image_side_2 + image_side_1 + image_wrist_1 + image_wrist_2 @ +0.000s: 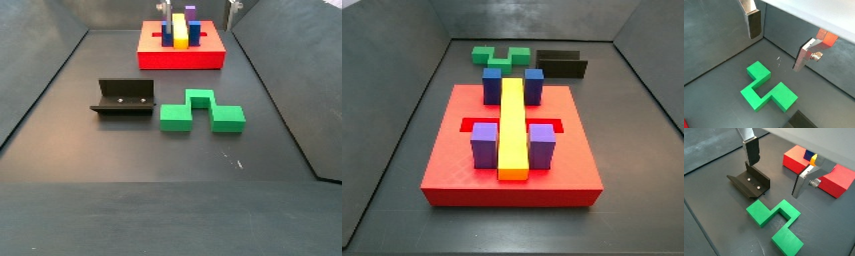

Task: Pick up the green object. Move up. Place the green object on the fixture. Regrasp the green object. Move to above the board. Insert the green object.
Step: Pick up the green object.

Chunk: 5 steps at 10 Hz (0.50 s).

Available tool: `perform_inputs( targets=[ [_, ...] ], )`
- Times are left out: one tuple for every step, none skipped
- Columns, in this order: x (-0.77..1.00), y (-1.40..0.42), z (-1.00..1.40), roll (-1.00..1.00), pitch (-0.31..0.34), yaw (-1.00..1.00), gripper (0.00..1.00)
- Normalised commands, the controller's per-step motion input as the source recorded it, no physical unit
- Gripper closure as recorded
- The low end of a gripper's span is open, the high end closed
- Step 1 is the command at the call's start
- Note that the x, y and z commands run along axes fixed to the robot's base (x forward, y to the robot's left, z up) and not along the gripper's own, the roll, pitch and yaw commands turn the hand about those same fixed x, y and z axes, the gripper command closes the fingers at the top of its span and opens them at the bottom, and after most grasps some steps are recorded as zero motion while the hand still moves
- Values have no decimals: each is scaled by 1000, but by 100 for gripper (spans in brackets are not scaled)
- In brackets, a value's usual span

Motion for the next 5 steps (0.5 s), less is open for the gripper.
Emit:
perform_inputs(
  targets=[
    [240,-126,-246,60,0,0,0],
    [246,-226,-491,74,-99,0,0],
    [191,-146,-623,11,-196,0,0],
    [0,-100,-589,0,-290,0,0],
    [-91,-89,-557,-9,-354,0,0]
  ],
)
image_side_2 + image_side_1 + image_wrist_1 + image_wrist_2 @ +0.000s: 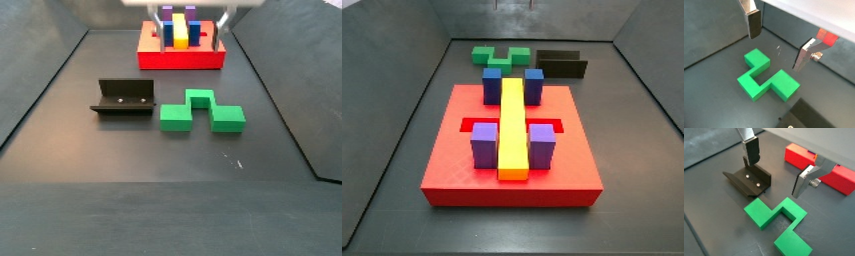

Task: Pick up the green object. Move up. Place the green object on the fixture. Regrasp the green object. Move to above the board. Insert the green object.
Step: Pick up the green object.

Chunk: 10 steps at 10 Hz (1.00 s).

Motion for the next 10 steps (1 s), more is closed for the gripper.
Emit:
perform_inputs(
  targets=[
    [-380,-157,-526,0,-373,0,0],
    [-449,-214,-583,0,-336,0,0],
    [-446,-280,-666,0,-289,0,0],
    [-103,-229,-683,13,-260,0,0],
    [180,-94,-503,19,-130,0,0],
    [369,0,-446,0,-46,0,0],
    [357,0,-429,0,-31,0,0],
    [66,-26,-363,0,-81,0,0],
    [-126,-180,-409,21,-166,0,0],
    [-326,-274,-211,43,-174,0,0]
  ],
)
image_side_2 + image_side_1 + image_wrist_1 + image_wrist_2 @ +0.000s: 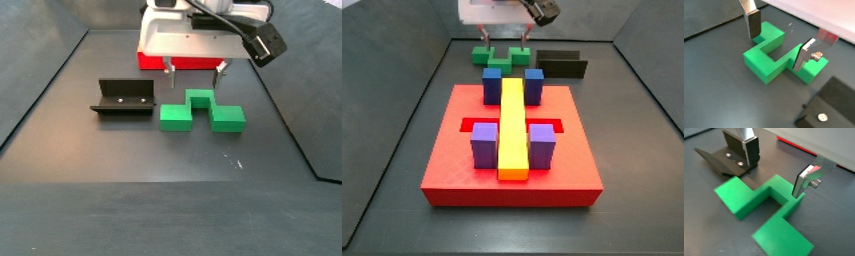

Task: Pick up the green object. Move up. Place the green object on the fixture. Regrasp the green object. Move to above the board. Insert the green object.
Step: Pick up the green object.

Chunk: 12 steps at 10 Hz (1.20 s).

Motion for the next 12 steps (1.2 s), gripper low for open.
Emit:
perform_inputs(
  targets=[
    [-329,-269,-71,24,-183,0,0],
    [-97,-251,-180,76,-143,9,0],
    [0,-151,-223,81,-83,17,0],
    [6,-69,-217,51,-54,0,0],
    [0,-14,-120,103,-23,0,0],
    [0,0,-94,83,-11,0,0],
    [0,43,-100,89,-47,0,0],
    [0,40,-137,93,-80,0,0],
    [-54,69,-183,96,-96,6,0],
    [-37,74,-214,107,-104,26,0],
    [0,77,-223,110,-99,54,0],
    [0,46,-191,86,-91,69,0]
  ],
)
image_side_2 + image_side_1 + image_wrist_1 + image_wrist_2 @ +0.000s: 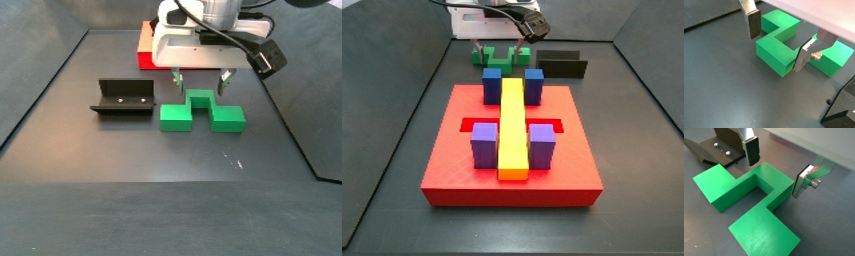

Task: Pick up the green object. Move up. Place the green object on the fixture. Regrasp the green object. Move to above the board. Insert the green object.
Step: Pick up the green object.

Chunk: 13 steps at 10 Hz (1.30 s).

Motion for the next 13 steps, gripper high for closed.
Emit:
perform_inputs(
  targets=[
    [0,0,-134,54,-80,26,0],
    [0,0,-120,63,-76,14,0],
    [0,0,-157,70,-83,17,0],
    [0,0,-149,63,-84,11,0],
    [0,0,-189,87,-84,23,0],
    [0,0,-183,74,-84,40,0],
    [0,0,0,0,-7,0,0],
    [0,0,0,0,0,0,0],
    [0,0,0,0,0,0,100],
    [0,0,0,0,0,0,100],
    [0,0,0,0,0,0,100],
    [0,0,0,0,0,0,100],
    [0,0,0,0,0,0,100]
  ],
)
